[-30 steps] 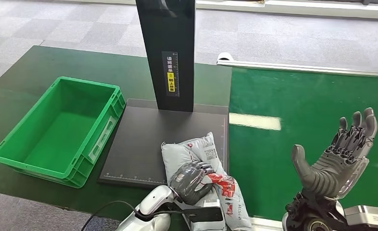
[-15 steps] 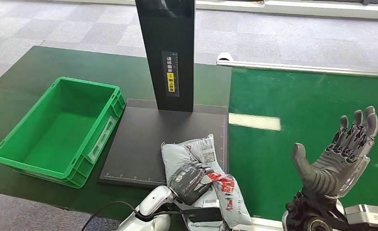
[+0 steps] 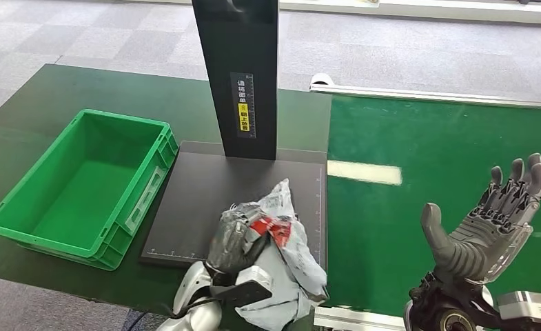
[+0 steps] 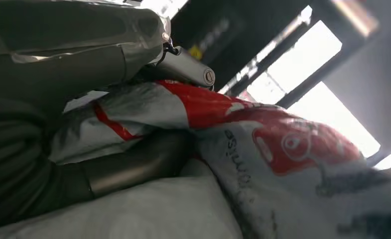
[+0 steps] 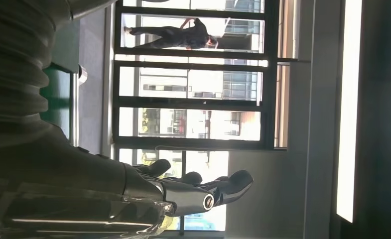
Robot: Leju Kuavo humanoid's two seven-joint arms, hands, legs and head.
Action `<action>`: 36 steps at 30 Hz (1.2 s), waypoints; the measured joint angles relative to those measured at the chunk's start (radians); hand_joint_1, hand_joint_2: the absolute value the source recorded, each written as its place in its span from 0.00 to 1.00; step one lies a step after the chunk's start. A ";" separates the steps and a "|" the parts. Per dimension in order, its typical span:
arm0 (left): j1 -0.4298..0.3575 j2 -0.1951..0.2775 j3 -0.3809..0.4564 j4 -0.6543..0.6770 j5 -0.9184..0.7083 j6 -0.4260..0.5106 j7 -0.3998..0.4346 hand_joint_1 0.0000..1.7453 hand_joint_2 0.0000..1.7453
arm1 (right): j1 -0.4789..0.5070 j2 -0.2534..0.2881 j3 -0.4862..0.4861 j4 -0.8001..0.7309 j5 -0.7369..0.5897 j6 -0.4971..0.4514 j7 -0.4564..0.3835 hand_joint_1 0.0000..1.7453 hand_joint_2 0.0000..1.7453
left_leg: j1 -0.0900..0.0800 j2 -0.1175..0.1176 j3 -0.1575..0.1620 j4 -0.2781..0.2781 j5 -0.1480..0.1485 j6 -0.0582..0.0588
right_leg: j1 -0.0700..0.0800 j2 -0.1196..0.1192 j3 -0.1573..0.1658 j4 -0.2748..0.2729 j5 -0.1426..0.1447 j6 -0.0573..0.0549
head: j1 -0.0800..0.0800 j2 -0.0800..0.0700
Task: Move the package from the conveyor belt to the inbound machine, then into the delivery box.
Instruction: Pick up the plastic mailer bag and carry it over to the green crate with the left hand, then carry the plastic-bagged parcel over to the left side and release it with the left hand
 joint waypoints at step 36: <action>-0.522 0.084 0.895 0.309 -0.627 0.210 0.355 0.85 1.00 | -0.047 -0.024 0.079 0.081 -0.036 -0.052 0.024 0.00 1.00 | 0.001 0.000 -0.002 0.000 0.003 0.000 | 0.001 0.000 -0.002 0.001 0.001 -0.001 | 0.000 0.000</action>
